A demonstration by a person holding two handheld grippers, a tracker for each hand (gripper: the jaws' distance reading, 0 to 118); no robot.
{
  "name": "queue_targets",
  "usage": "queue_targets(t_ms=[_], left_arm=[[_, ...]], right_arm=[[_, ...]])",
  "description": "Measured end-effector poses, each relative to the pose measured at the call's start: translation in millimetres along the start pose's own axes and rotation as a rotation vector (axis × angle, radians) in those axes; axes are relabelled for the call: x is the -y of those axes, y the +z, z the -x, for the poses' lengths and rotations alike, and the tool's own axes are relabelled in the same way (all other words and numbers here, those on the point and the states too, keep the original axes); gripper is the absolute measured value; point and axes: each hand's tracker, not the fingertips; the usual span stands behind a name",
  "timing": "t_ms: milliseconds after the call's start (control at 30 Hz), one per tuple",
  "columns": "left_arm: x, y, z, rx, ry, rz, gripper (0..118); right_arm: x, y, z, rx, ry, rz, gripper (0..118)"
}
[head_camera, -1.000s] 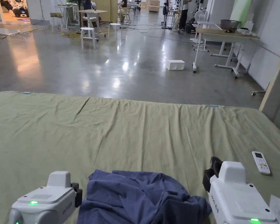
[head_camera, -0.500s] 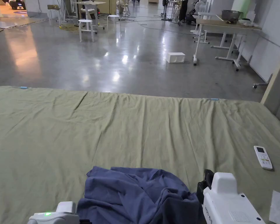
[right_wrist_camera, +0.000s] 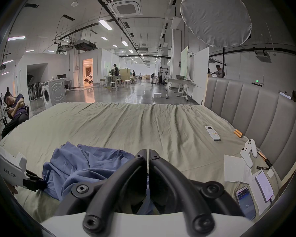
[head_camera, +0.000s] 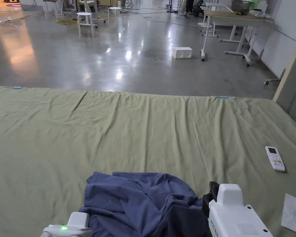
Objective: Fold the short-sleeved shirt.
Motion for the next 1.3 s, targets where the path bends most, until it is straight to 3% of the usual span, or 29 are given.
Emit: queue_targets(t_ms=[200,467,567,700,767,833,900,1000,1100,1200,1300], left_arm=[[-4,16,17,0.079,0.06,-0.033,6],[-14,56,40,0.111,0.101,-0.149,6],[-20,63,47,0.109,0.101,-0.155,6],[-22,61,53,0.1,0.104,-0.159,6],[-21,58,53,0.096,0.109,-0.151,6],[-19,56,52,0.093,0.11,-0.142,6],[-17,51,52,0.088,0.102,-0.138,6],[-16,49,50,0.08,0.08,-0.128,6],[-15,47,51,0.081,0.084,-0.123,6],[-14,45,52,0.082,0.095,-0.117,6],[-12,43,51,0.08,0.094,-0.112,6]], right_arm=[[2,-2,-6,0.005,0.004,0.008,2],[-9,-23,-41,0.034,-0.013,0.034,2],[-13,-47,-56,0.017,-0.003,0.166,7],[-3,-87,-76,0.001,-0.048,0.325,13],[4,-109,-81,-0.042,-0.031,0.413,22],[14,-128,-81,-0.098,-0.01,0.506,54],[23,-144,-78,-0.107,0.035,0.56,69],[40,-166,-69,-0.119,0.124,0.63,70],[56,-183,-64,-0.136,0.114,0.71,68],[65,-182,-54,-0.162,0.116,0.689,56],[67,-175,-40,-0.13,0.215,0.651,49]])
